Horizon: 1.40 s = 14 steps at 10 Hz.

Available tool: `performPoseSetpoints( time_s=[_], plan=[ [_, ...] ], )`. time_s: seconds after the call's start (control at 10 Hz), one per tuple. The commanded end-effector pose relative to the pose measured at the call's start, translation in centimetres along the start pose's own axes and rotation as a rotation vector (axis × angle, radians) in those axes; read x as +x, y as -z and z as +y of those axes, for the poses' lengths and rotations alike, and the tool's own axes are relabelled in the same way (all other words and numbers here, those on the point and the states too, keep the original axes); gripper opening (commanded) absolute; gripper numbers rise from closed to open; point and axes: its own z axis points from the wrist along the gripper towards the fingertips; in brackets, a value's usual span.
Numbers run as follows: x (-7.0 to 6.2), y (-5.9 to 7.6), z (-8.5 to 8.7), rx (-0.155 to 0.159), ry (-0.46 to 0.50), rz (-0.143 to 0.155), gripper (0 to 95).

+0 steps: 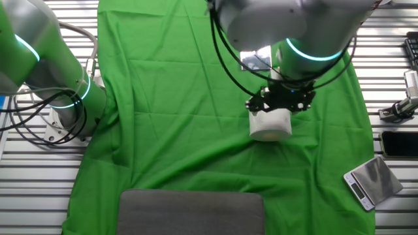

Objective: Put the toilet paper on its holder

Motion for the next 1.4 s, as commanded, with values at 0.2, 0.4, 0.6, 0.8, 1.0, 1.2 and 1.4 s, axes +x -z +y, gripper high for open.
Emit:
performPoseSetpoints(
  time_s=[0.2, 0.4, 0.6, 0.8, 1.0, 1.2, 1.4],
  plan=[
    [0.2, -1.0, 0.0, 0.003, 0.001, -0.002, 95.0],
    [0.2, -1.3, 0.0, 0.004, -0.003, 0.002, 95.0],
    [0.2, -1.6, 0.1, 0.005, -0.005, 0.002, 95.0],
    [0.1, -2.3, 0.4, 0.006, -0.012, -0.001, 95.0],
    [0.1, -2.6, 0.5, 0.005, -0.011, -0.003, 95.0],
    [0.1, -2.7, 0.5, 0.005, -0.028, -0.001, 76.0],
    [0.1, -2.4, 0.5, 0.002, -0.052, 0.010, 0.0]
  ],
)
